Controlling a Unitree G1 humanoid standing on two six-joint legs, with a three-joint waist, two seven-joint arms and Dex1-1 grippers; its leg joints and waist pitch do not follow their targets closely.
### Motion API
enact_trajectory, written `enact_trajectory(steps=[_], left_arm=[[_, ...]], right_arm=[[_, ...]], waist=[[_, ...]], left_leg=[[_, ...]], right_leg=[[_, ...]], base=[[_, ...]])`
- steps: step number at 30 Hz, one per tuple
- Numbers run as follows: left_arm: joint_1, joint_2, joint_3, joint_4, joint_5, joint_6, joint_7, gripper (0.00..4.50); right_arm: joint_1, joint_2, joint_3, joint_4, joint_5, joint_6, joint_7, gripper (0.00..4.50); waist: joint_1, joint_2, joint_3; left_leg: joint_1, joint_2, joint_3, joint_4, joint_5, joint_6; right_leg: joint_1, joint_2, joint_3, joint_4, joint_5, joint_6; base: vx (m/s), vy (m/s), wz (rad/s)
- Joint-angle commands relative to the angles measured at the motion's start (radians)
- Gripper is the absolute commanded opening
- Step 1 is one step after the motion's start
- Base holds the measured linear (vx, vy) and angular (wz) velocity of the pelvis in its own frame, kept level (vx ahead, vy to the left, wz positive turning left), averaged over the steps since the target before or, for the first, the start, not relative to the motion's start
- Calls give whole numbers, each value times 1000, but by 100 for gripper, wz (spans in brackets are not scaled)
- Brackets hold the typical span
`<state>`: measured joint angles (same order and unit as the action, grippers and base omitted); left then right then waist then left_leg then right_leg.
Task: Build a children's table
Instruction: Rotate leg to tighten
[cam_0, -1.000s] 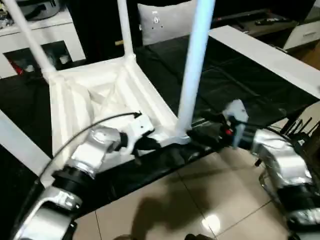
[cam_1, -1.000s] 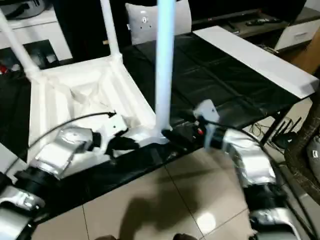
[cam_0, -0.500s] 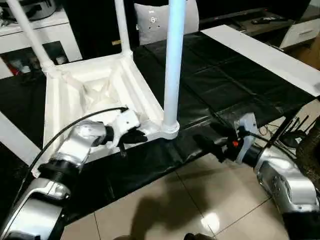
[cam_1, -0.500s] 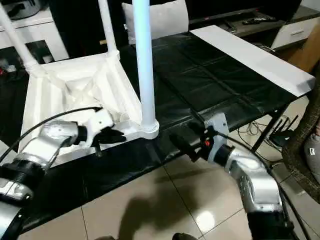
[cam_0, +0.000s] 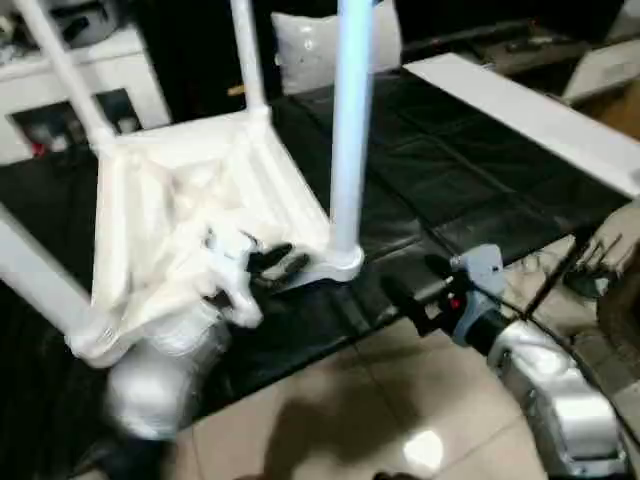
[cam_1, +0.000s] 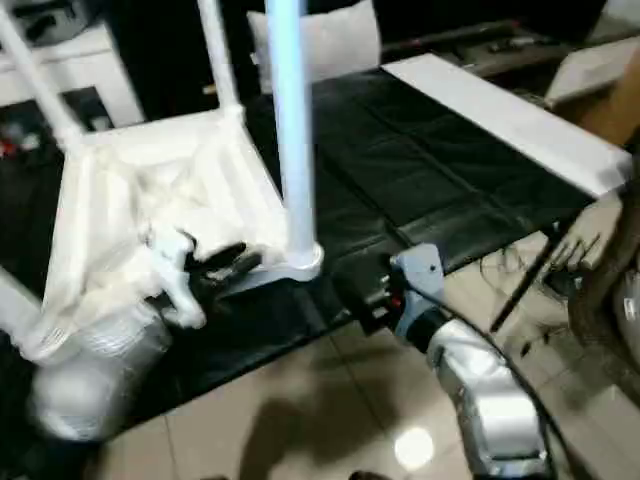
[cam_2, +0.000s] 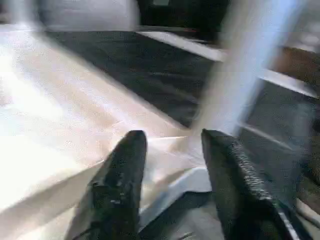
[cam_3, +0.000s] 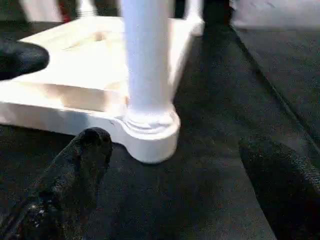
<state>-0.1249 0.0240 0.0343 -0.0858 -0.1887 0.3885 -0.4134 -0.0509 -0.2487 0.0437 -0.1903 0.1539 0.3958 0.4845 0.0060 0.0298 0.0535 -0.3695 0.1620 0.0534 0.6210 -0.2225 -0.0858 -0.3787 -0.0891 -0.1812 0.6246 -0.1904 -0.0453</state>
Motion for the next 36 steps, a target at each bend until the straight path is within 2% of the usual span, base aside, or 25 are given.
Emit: enact_trajectory(steps=[1,2,4,5,6,7,8,9,10,11,12,13,14,16,17,19,21,23,25,26,29,31,33,35,36], left_arm=[[47,2,-31,-42,38,31,44,238],[68,4,-38,-61,50,23,50,249],[90,4,-33,-80,58,10,62,259],[98,0,-28,-88,59,12,71,268],[115,-6,-16,-108,63,27,93,281],[123,-6,-20,-121,67,34,105,290],[129,-5,-28,-128,69,35,112,297],[130,-4,-29,-129,69,36,114,297],[140,-4,-29,-153,62,64,125,301],[143,-4,-26,-169,50,63,118,301],[148,-2,-25,-182,42,59,114,301],[152,8,-36,-185,52,53,108,301],[153,16,-50,-183,68,38,107,301],[150,18,-65,-167,92,19,116,301],[148,15,-67,-160,94,14,120,301],[154,37,-76,-185,86,13,104,301],[171,38,-77,-199,61,-1,77,301],[184,25,-77,-199,47,8,85,301],[183,26,-82,-196,54,11,91,301],[180,34,-92,-189,71,-3,91,301],[175,28,-87,-195,71,-7,101,301],[176,24,-84,-174,79,-21,120,301],[177,27,-101,-168,87,-29,122,301],[177,28,-118,-159,89,-40,117,301],[180,37,-124,-164,96,-39,115,301]], right_arm=[[-2,-10,10,-8,-24,-6,-12,450],[-1,-11,16,-10,-23,0,-10,450],[2,-15,23,-17,-25,1,-6,450],[4,-14,23,-19,-23,-3,-4,450],[10,-11,13,-19,-15,-8,-2,450],[12,-8,3,-12,-10,-12,-10,450],[10,-2,-9,5,-8,-22,-21,450],[10,0,-11,7,-6,-24,-23,450],[14,18,-23,5,13,-28,-37,450],[13,35,-37,-10,32,21,-59,450],[13,47,-46,-20,45,60,-78,450],[19,40,-39,-34,52,92,-70,450],[27,29,-32,-43,53,95,-57,450],[41,23,-33,-40,57,63,-39,450],[44,26,-36,-31,56,46,-39,450],[51,41,-25,-36,30,32,-66,450],[58,52,-23,-46,35,19,-76,450],[69,60,-53,-45,58,22,-96,450],[70,59,-61,-40,57,17,-101,450],[71,43,-57,-19,32,-2,-107,450],[59,55,-65,-22,41,23,-121,450],[54,50,-56,-26,37,9,-111,450],[62,39,-50,-34,39,-1,-96,450],[78,33,-53,-40,48,-14,-83,450],[98,26,-47,-67,53,0,-80,450]], waist=[[11,-45,-34],[-3,-52,-23],[17,-36,-45],[30,-30,-45],[37,-17,-52],[38,-17,-51],[41,-6,-37],[38,9,-25],[-1,38,-28],[-28,38,-39],[-2,36,-33],[2,21,-29],[6,3,-14],[18,-18,-12],[17,-24,-17],[17,-28,-34],[22,-14,-44],[13,-28,-39],[15,-34,-44],[19,-47,-51],[22,-42,-56],[15,-32,-56],[-2,-22,-55],[-17,-16,-57],[-25,-28,-56]], left_leg=[[42,-41,55,78,-229,27],[1,-25,67,115,-150,59],[-37,24,51,96,-177,79],[-40,39,41,97,-182,89],[-62,84,9,139,-145,83],[-63,99,2,138,-119,72],[-50,96,6,80,-54,83],[-24,75,14,23,-68,98],[-6,68,-17,-81,-148,165],[50,128,-9,-77,-219,133],[35,147,3,-114,-420,-5],[38,138,20,-129,-556,-100],[58,99,67,-124,-652,-132],[103,54,91,-83,-654,-92],[88,55,82,-88,-592,-63],[51,61,76,-106,-385,-17],[41,66,80,-106,-267,7],[24,64,82,-110,-340,18],[33,62,86,-103,-364,22],[23,62,87,-99,-281,53],[16,64,94,-92,-179,92],[19,83,83,-97,-140,60],[34,126,58,-122,-174,62],[56,226,10,-162,-123,201],[54,233,14,-163,-102,286]], right_leg=[[-11,-170,10,-233,-908,56],[18,-214,-19,-254,-967,138],[101,-298,27,-205,-777,155],[113,-331,58,-204,-712,112],[147,-402,87,-203,-521,-44],[147,-395,64,-201,-458,-84],[137,-304,-34,-188,-412,-108],[117,-216,-79,-167,-444,-95],[89,-39,-94,-35,-399,-40],[27,-21,-15,0,-293,-35],[22,-28,30,14,-105,-46],[13,-20,61,-3,-12,-50],[-2,-22,85,-48,-142,-48],[-34,-55,133,-112,-485,-16],[-11,-71,153,-120,-547,-4],[26,-77,173,-106,-362,-26],[33,-77,177,-91,-210,-77],[32,-71,177,-97,-273,-87],[22,-77,182,-107,-330,-85],[28,-80,185,-101,-278,-90],[26,-75,184,-94,-179,-114],[25,-37,164,-81,-85,-140],[19,-8,135,-70,-57,-160],[-5,-18,108,-16,-42,-191],[-11,-27,108,-4,-46,-213]], base=[[-35,-124,65],[-11,-58,42],[15,-27,49],[-30,33,65],[-30,33,65],[-50,71,46],[-27,146,42],[-27,146,42],[5,177,59],[-12,149,49],[-12,149,49],[-38,106,38],[-6,42,37],[2,26,30],[0,0,0],[0,0,0],[0,0,0],[0,0,0],[0,0,0],[0,0,0],[24,-37,-1],[42,-54,-2],[33,-65,-1],[24,-123,7],[23,-146,8]])
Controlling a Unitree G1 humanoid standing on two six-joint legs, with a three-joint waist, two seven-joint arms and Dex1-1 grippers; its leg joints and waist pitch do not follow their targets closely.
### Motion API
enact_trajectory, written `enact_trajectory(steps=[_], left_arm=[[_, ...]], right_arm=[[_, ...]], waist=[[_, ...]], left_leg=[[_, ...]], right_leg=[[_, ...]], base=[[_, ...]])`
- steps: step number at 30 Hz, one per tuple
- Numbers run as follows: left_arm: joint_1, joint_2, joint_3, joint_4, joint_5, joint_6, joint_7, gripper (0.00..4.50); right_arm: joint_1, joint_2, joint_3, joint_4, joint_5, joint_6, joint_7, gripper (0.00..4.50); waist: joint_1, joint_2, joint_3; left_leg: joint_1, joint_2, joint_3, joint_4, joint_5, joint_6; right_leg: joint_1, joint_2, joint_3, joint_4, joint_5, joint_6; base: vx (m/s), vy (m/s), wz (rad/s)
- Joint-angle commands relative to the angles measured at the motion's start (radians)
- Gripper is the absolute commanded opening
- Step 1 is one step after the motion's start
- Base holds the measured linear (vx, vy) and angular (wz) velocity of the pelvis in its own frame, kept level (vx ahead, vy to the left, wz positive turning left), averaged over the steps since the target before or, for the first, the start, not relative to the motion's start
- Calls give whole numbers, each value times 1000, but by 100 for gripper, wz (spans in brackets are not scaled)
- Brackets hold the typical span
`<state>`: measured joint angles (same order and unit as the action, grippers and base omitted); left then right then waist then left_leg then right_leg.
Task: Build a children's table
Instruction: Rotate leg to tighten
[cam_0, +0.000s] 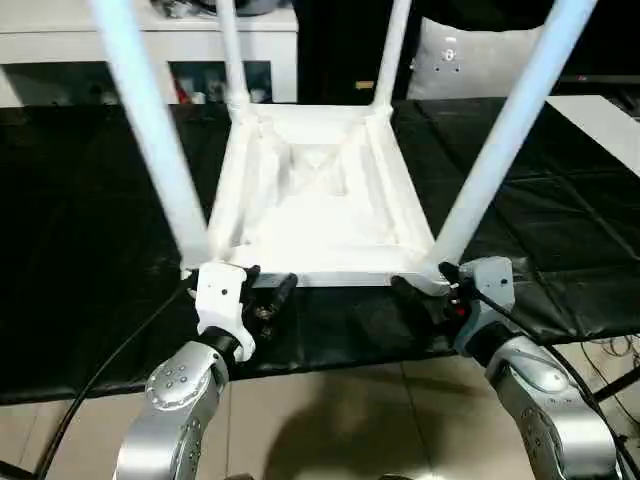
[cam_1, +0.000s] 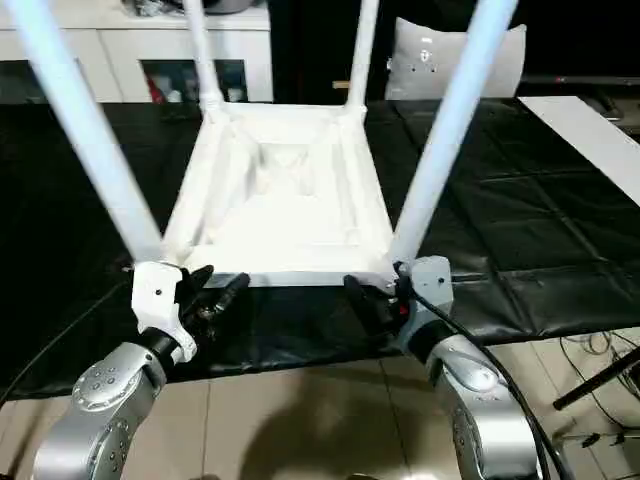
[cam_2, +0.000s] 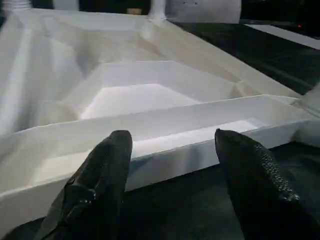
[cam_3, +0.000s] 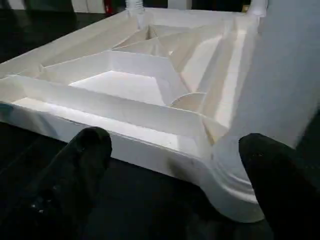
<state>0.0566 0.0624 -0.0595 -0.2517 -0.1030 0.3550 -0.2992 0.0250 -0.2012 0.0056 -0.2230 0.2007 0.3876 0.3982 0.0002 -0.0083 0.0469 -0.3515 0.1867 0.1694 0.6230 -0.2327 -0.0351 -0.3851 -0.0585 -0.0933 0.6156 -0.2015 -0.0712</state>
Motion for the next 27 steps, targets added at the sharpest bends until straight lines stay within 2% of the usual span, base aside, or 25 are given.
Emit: enact_trajectory(steps=[1,2,3,4,6,7,8,9,10,11,12,13,14,16,17,18,19,20,21,22,23,24,25,26,27], left_arm=[[1,6,-30,-5,16,-3,2,301],[2,4,-21,-6,10,-1,4,301],[3,0,-7,1,6,2,14,301],[4,1,-2,12,16,5,30,301],[5,2,-6,12,21,12,36,301],[10,6,-13,15,23,4,30,301],[16,14,-22,13,23,3,19,301],[20,22,-25,0,20,17,11,301],[20,22,-25,0,20,17,11,301],[21,28,-21,-8,9,27,2,319],[25,28,-9,-8,-6,27,1,319],[27,27,-6,-5,-8,24,2,329],[27,27,-6,-5,-8,24,2,336],[14,32,-41,19,12,-24,-12,347],[13,31,-42,18,12,-28,-9,360],[14,29,-39,12,9,-28,0,370],[12,26,-33,6,-2,-29,-1,376],[10,23,-24,5,-11,-35,-1,382],[9,23,-22,9,-10,-39,2,390],[8,18,-20,18,-5,-46,11,400],[8,17,-21,19,-4,-46,12,410],[7,15,-33,26,2,-51,10,419],[8,16,-34,27,2,-52,10,425],[22,33,-53,18,15,-58,4,428],[21,39,-55,10,17,-55,2,433]], right_arm=[[33,-26,-4,-53,8,23,5,450],[41,-25,0,-67,18,30,10,450],[52,-27,8,-76,20,28,19,450],[61,-32,16,-76,11,19,26,450],[67,-27,11,-70,11,16,21,450],[71,-19,10,-55,5,9,10,450],[72,-11,9,-45,2,6,-1,450],[71,-10,15,-50,-7,11,-11,450],[71,-10,15,-50,-7,11,-11,450],[66,-12,25,-54,-16,12,-14,450],[66,-16,30,-55,-17,7,-12,450],[67,-14,27,-52,-16,4,-14,450],[67,-14,27,-52,-16,4,-14,450],[51,-4,-15,-35,0,-10,-33,450],[50,-5,-14,-39,-2,-5,-35,450],[52,-8,-7,-50,-7,7,-37,450],[49,-9,0,-59,-6,12,-31,450],[46,-11,10,-71,3,8,-18,450],[46,-13,14,-73,7,2,-12,450],[51,-19,12,-70,11,-20,-4,450],[52,-19,11,-69,11,-23,-4,450],[56,-17,-9,-49,9,-47,-15,450],[57,-16,-11,-47,8,-49,-17,450],[70,-12,-18,-29,-18,-65,-42,450],[69,-17,-14,-37,-18,-56,-37,450]], waist=[[-17,8,-53],[-14,-17,-54],[-12,-44,-63],[16,-59,-68],[35,-51,-40],[38,-46,-43],[50,-8,-47],[34,-9,-29],[43,11,-51],[35,10,-52],[51,30,-40],[49,11,-28],[60,-10,-15],[81,-8,-12],[80,5,-17],[68,16,-26],[68,29,-25],[73,42,-13],[76,41,-15],[78,5,-5],[77,-22,10],[88,-32,8],[94,-29,-8],[105,-27,-18],[91,-19,-17]], left_leg=[[34,201,-99,-159,-86,272],[8,123,-50,-107,-109,330],[-24,-3,10,-11,-142,314],[-58,-81,21,139,-161,232],[-74,-70,-16,71,-27,124],[-71,-57,-27,38,-15,135],[-45,-2,-57,-18,-32,166],[-69,14,-82,-39,-59,178],[-12,98,-115,-65,-133,180],[-6,161,-147,-90,-174,201],[-11,162,-139,-101,-250,172],[-16,130,-117,-94,-306,130],[15,7,-52,-15,-247,54],[21,-28,-27,-13,-124,79],[35,7,-38,-48,-160,83],[37,85,-77,-83,-237,94],[38,146,-101,-113,-317,105],[3,241,-131,-197,-512,85],[10,219,-101,-206,-586,56],[70,101,-30,-158,-683,-19],[77,-2,-21,4,-415,-11],[49,-5,-31,57,-172,27],[26,-6,-41,45,-146,30],[-4,-2,-47,-21,-136,39],[61,25,-42,-74,-250,50]], right_leg=[[-2,-65,22,6,-28,-212],[3,-77,40,-40,-24,-309],[31,-69,56,-102,-56,-342],[66,-125,72,-152,-269,-286],[62,-123,76,-158,-428,59],[67,-121,80,-161,-442,124],[69,-133,67,-176,-439,188],[61,-96,39,-157,-441,219],[51,-90,28,-154,-400,227],[55,-118,48,-97,-260,168],[50,-143,80,-78,-248,112],[48,-151,89,-107,-344,98],[32,-162,59,-198,-728,146],[35,-124,35,-225,-859,234],[38,-84,-5,-230,-739,246],[61,-78,-24,-208,-560,218],[72,-84,-15,-174,-478,180],[95,-99,42,28,-252,87],[78,-97,56,50,-174,52],[9,-90,92,-19,-338,20],[-5,-181,116,-176,-919,90],[26,-207,137,-207,-1148,129],[59,-198,136,-187,-1113,119],[101,-145,108,-157,-926,88],[61,-76,75,-136,-759,37]], base=[[26,-188,3],[18,-201,0],[18,-201,0],[7,-191,-4],[-11,-182,-4],[-30,-137,-1],[-38,-103,-14],[-38,-103,-14],[-19,-91,-5],[-19,-80,11],[-19,-80,11],[-63,-68,6],[-63,-44,4],[-32,-22,2],[0,0,0],[0,0,0],[0,0,0],[0,0,0],[0,0,0],[0,0,0],[95,-37,-5],[95,-37,-5],[75,11,-19],[84,39,3],[84,39,3]])
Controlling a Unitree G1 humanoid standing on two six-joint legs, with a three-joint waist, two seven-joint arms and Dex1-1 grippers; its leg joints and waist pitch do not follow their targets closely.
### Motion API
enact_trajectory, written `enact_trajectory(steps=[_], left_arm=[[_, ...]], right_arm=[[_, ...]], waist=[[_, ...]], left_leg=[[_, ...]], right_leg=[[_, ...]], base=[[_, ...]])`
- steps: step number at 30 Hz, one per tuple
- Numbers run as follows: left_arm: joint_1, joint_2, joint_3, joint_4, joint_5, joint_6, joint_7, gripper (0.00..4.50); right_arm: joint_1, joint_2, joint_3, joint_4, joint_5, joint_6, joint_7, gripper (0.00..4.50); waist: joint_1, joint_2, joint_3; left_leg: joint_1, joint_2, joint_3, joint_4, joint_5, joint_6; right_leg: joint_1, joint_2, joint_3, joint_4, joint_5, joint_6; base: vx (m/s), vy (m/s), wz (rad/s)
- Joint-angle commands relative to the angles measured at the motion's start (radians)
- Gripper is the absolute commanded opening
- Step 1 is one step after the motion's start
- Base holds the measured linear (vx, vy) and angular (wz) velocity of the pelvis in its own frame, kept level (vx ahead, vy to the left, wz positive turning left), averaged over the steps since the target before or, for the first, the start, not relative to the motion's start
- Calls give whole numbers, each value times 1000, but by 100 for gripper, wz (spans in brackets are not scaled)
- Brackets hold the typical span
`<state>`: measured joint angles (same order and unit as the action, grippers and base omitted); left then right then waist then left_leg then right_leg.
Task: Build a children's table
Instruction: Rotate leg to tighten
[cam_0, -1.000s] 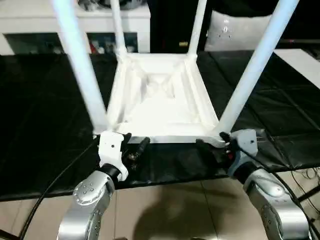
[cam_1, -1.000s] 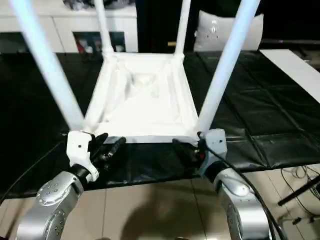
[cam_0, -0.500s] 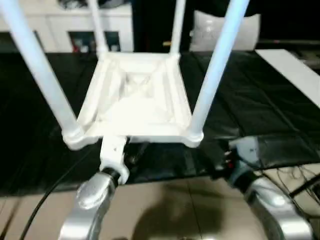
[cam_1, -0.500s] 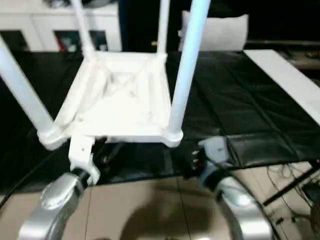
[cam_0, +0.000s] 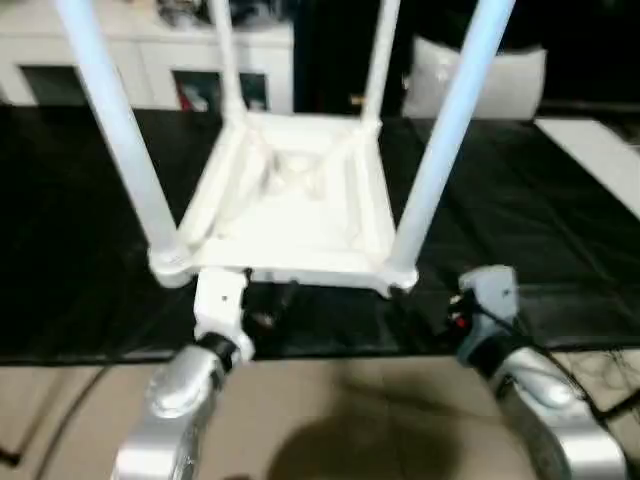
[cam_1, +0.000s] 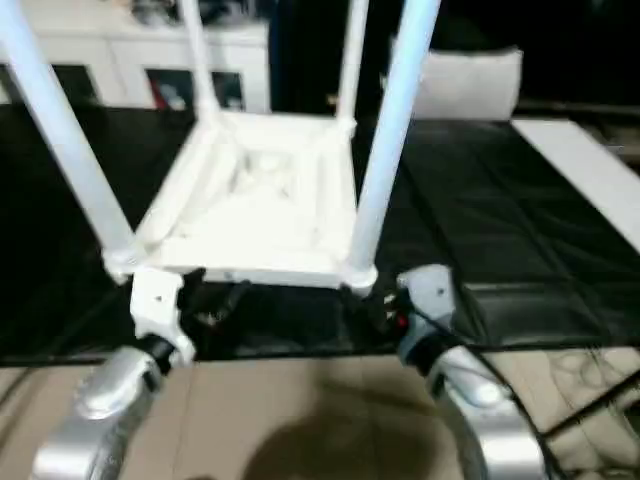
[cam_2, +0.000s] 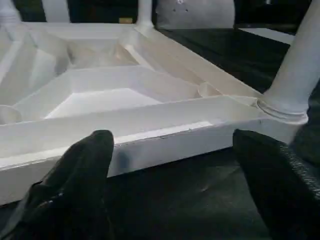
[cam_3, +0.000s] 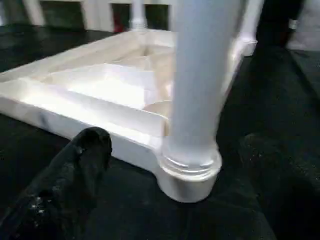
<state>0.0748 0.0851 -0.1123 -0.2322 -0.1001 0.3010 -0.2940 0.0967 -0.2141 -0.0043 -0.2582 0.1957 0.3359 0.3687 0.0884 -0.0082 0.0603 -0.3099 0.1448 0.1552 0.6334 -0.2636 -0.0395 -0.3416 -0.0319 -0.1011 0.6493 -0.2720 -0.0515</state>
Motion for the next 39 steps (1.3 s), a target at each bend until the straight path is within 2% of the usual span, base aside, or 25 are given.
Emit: enact_trajectory(steps=[1,4,5,6,8,10,11,12,14,15,16,17,18,19,20,21,22,23,24,25,26,29,30,35,39], left_arm=[[1,19,-3,-13,15,0,-5,442],[7,18,3,4,16,-13,0,447],[6,17,3,5,16,-13,-1,447],[5,15,2,7,16,-16,-2,447],[5,12,-2,7,18,-18,-7,447],[5,22,-6,-8,8,-16,-16,447],[4,25,-5,-8,4,-16,-14,447],[5,26,-4,9,8,-21,-6,447],[4,27,-5,13,11,-22,-3,447],[-1,24,-10,13,9,-24,-5,447],[-1,24,-10,13,9,-24,-5,447],[-6,34,-13,2,12,-18,-19,447],[-7,35,-13,0,12,-17,-21,447],[-14,38,-12,-4,9,-14,-28,447],[-16,39,-9,1,9,-16,-28,447],[-19,39,-7,5,9,-19,-28,447],[-31,41,-6,14,-5,-22,-42,447],[-43,47,-16,24,-24,-23,-75,447],[-43,47,-16,24,-24,-23,-75,447],[-53,54,-25,30,-40,-24,-104,447],[-71,68,-44,44,-48,-36,-148,447],[-130,115,-79,83,-47,-40,-242,447],[-191,141,-101,132,-43,-31,-308,447],[-291,174,-144,221,-23,-32,-404,447],[-466,226,-205,369,-13,-42,-601,421]], right_arm=[[-5,-8,-2,-7,-11,2,-4,450],[4,-8,-4,-16,9,-12,18,450],[5,-9,-8,-16,12,-14,18,450],[6,-9,-18,-15,20,-19,19,450],[15,-8,-41,-13,34,-32,18,450],[33,-12,-47,-21,34,-33,14,450],[40,-11,-47,-23,39,-34,16,450],[65,-33,-35,-28,35,-43,45,450],[71,-42,-30,-29,30,-49,56,450],[70,-47,-32,-23,28,-59,63,450],[70,-47,-32,-23,28,-59,63,450],[57,-45,-32,-13,31,-62,61,450],[54,-45,-33,-12,32,-61,61,450],[42,-43,-34,-10,38,-55,61,450],[38,-42,-34,-6,42,-58,67,450],[33,-41,-33,-2,45,-61,73,450],[21,-52,-29,12,36,-72,82,450],[12,-56,-34,28,35,-80,83,450],[12,-56,-34,28,35,-80,83,450],[5,-60,-39,39,35,-85,84,450],[-2,-63,-44,49,42,-92,92,450],[-10,-79,-49,53,64,-85,119,450],[-11,-112,-46,65,72,-82,164,450],[-11,-168,-50,101,71,-95,234,450],[-20,-230,-74,113,100,-82,311,450]], waist=[[-20,-5,-30],[-67,15,-39],[-72,9,-33],[-63,-9,-42],[-34,-29,-56],[-22,-10,-63],[-29,4,-77],[-63,29,-91],[-104,28,-105],[-97,15,-74],[-98,-3,-70],[-104,-35,-71],[-98,-54,-75],[-60,-82,-78],[-46,-67,-62],[-41,-52,-51],[-47,-50,-43],[-55,-32,-33],[-62,-19,-35],[-86,7,-28],[-91,12,-64],[-87,-4,-77],[-83,13,-73],[-85,1,-48],[-79,-1,-56]], left_leg=[[27,96,-47,-120,-309,63],[68,138,-71,-154,-384,100],[57,129,-61,-153,-405,99],[4,75,-25,-115,-312,109],[-61,31,-20,-20,-80,140],[-83,44,-36,-13,27,145],[-63,42,-40,-57,148,162],[49,101,-107,-80,290,273],[190,205,-216,-82,422,452],[120,187,-152,-98,433,509],[83,102,-87,-97,308,471],[66,50,-56,-80,198,431],[30,-5,-35,-60,74,383],[-39,-53,-31,47,-86,274],[-75,-17,-61,85,-41,164],[-85,-6,-72,79,3,89],[-83,1,-71,69,17,72],[-73,19,-68,-4,67,61],[-67,31,-64,-46,83,61],[-60,69,-79,-98,-98,63],[-32,85,-96,-87,-39,67],[-37,64,-86,-54,416,119],[-37,60,-86,-58,391,118],[-38,74,-65,-96,-134,55],[-33,71,-53,-93,-101,58]], right_leg=[[29,-83,63,-144,-525,-47],[19,-93,52,-100,-172,-178],[26,-102,58,-108,-170,-199],[85,-131,95,-134,-181,-235],[158,-177,157,-176,-307,-239],[164,-176,153,-171,-262,-233],[137,-80,87,-126,-72,-171],[48,-35,28,-48,52,-105],[-103,-57,28,37,-91,2],[-129,-80,53,75,-29,79],[-107,-68,59,19,69,55],[-76,-74,76,-42,105,27],[-25,-87,112,-74,67,27],[74,-182,215,-156,-310,-47],[104,-229,229,-165,-404,-175],[99,-211,203,-160,-369,-229],[88,-199,184,-166,-372,-245],[58,-150,126,-160,-362,-236],[55,-123,95,-152,-350,-209],[32,-75,71,-122,-322,-145],[33,-91,88,-84,-13,-156],[32,-96,93,-54,428,-173],[30,-98,92,-57,397,-173],[32,-120,110,-103,-45,-199],[28,-122,116,-105,-42,-194]], base=[[54,39,11],[75,46,-4],[101,25,5],[101,25,5],[128,27,5],[140,35,2],[144,40,4],[144,40,4],[185,20,15],[172,14,16],[80,11,10],[57,-58,5],[57,-58,5],[66,-95,0],[68,-68,-10],[68,-68,-10],[55,-42,-12],[0,0,0],[0,0,0],[33,60,-8],[49,64,-4],[28,40,-1],[0,0,0],[-27,0,-2],[-16,-2,-1]])
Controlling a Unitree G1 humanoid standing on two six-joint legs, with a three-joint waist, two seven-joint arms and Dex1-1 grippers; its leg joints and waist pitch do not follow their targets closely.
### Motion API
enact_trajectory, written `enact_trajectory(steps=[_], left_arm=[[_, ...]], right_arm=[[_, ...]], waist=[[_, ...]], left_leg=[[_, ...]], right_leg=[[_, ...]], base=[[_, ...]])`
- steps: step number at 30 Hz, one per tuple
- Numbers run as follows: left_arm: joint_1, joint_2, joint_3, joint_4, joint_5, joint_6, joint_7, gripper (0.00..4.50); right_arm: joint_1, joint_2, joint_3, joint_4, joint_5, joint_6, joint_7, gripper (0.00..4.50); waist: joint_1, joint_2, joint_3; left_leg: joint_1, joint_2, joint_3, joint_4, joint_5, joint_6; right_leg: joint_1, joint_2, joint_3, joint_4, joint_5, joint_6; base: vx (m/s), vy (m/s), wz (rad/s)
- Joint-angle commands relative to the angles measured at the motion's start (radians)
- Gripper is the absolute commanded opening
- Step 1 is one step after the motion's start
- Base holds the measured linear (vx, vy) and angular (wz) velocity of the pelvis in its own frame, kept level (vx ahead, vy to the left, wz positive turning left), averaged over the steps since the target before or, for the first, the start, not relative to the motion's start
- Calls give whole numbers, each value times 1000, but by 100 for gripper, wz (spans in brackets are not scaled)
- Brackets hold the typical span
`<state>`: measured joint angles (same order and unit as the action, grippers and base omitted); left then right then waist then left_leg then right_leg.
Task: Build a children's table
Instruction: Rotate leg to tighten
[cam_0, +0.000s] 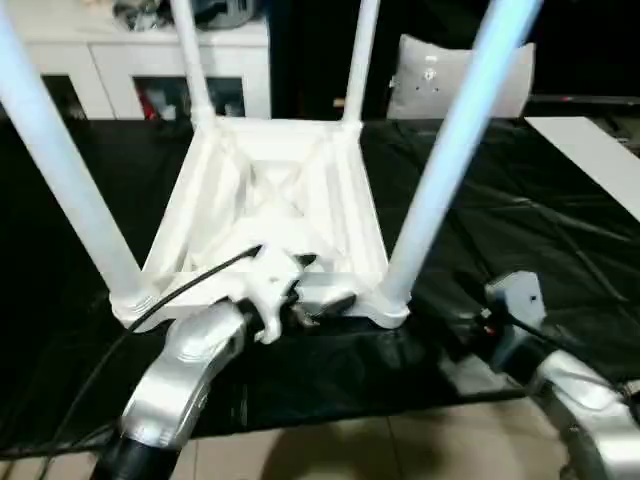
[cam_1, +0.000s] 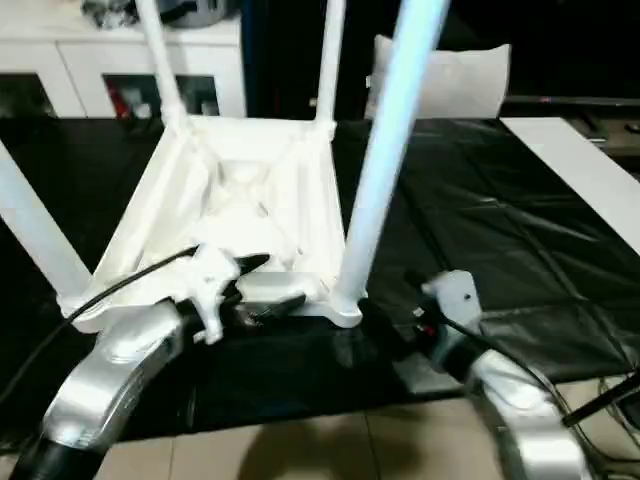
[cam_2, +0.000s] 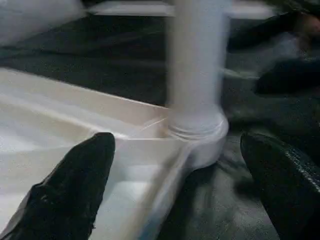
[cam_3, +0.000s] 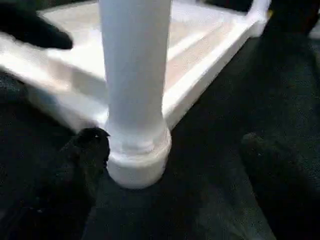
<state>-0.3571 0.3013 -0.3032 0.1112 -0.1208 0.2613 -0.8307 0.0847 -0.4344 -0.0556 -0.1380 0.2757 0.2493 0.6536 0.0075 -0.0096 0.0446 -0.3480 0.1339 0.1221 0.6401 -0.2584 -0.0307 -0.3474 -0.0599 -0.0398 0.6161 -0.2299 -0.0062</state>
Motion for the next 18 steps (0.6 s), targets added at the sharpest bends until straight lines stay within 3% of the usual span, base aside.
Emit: enact_trajectory(steps=[1,2,3,5,7,9,11,12,13,14,16,18], left_arm=[[-76,21,-26,73,17,-15,-103,421],[-101,27,-34,104,24,-24,-126,414],[-101,27,-34,104,24,-24,-126,414],[-173,43,-69,210,51,-41,-197,370],[-203,49,-81,265,64,-57,-224,367],[-260,63,-97,363,76,-72,-285,333],[-275,66,-100,390,73,-79,-306,325],[-302,59,-99,445,72,-80,-324,320],[-302,59,-99,445,72,-80,-324,314],[-316,50,-94,482,75,-82,-321,302],[-318,47,-90,491,75,-84,-320,289],[-328,42,-86,521,78,-100,-322,271]], right_arm=[[-6,-28,-15,-5,18,-4,54,450],[-3,-40,-9,-2,16,-12,72,450],[-3,-40,-9,-2,16,-12,72,450],[5,-74,3,5,20,-19,120,450],[6,-82,5,1,30,-14,134,450],[7,-96,13,-46,76,22,174,450],[8,-101,18,-61,89,32,189,450],[10,-118,30,-74,90,48,212,450],[10,-118,30,-74,90,48,212,450],[8,-119,35,-77,91,60,217,450],[2,-113,37,-79,91,66,212,450],[-12,-108,46,-82,94,75,214,450]], waist=[[5,22,-43],[1,7,-42],[2,5,-43],[1,22,-41],[-1,17,-44],[3,33,-48],[3,30,-48],[3,39,-47],[3,38,-48],[3,30,-48],[5,34,-49],[5,31,-49]], left_leg=[[0,83,-24,-100,-83,50],[-1,84,-21,-100,-84,58],[-7,84,-21,-98,-62,71],[-6,80,-18,-95,-67,87],[-8,83,-18,-94,-59,92],[-5,83,-18,-90,-42,109],[-7,85,-19,-93,-34,118],[-7,88,-20,-95,-34,119],[-5,88,-20,-94,-37,120],[-7,91,-20,-95,-37,122],[-6,91,-19,-94,-36,120],[-8,90,-18,-95,-37,119]], right_leg=[[38,-96,53,-64,-48,-244],[37,-94,51,-67,-38,-249],[42,-99,51,-64,-19,-259],[37,-96,50,-73,-40,-271],[42,-99,51,-68,-31,-277],[38,-97,50,-67,-29,-284],[40,-97,47,-67,-14,-291],[38,-97,46,-66,-2,-298],[37,-96,45,-66,2,-302],[38,-99,46,-64,15,-310],[39,-102,45,-63,7,-317],[38,-102,45,-65,-7,-315]], base=[[0,0,0],[0,0,0],[0,0,0],[0,0,0],[0,0,0],[0,0,0],[0,0,0],[0,0,0],[0,0,0],[0,0,0],[0,0,0],[0,0,0]])
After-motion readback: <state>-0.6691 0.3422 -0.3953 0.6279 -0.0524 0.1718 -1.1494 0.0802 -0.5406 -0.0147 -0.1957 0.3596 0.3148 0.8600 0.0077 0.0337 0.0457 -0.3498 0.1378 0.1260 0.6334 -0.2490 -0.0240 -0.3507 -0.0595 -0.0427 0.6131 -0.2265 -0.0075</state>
